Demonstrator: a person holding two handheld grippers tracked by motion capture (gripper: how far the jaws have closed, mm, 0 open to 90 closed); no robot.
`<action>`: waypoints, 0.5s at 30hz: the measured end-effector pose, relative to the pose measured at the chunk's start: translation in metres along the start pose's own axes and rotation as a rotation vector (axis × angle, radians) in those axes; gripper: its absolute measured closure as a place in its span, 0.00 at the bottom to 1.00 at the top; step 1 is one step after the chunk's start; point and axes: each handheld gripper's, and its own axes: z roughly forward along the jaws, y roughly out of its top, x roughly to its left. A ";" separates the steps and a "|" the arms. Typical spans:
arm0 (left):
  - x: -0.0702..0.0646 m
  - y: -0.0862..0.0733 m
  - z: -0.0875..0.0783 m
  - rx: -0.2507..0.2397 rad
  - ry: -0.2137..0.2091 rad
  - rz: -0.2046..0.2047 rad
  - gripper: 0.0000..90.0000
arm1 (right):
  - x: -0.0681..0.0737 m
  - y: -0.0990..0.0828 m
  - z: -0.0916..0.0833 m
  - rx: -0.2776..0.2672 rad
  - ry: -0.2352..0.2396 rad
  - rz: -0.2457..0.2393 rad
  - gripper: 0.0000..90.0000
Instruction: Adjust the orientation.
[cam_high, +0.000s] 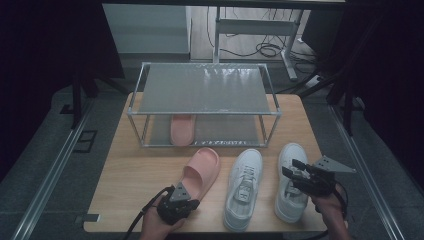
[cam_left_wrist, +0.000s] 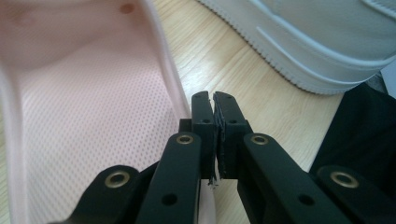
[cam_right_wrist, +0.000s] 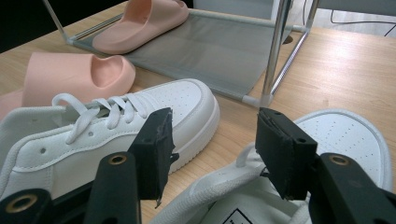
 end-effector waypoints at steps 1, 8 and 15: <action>0.001 -0.001 -0.001 -0.001 0.003 -0.004 0.98 | 0.000 0.000 0.000 0.001 0.000 -0.001 0.52; 0.012 -0.008 -0.010 -0.011 0.031 -0.040 0.98 | 0.000 0.000 0.000 0.001 -0.001 0.001 0.52; 0.011 -0.002 -0.012 -0.044 0.041 -0.041 0.91 | 0.000 0.000 0.000 0.002 -0.001 -0.001 0.52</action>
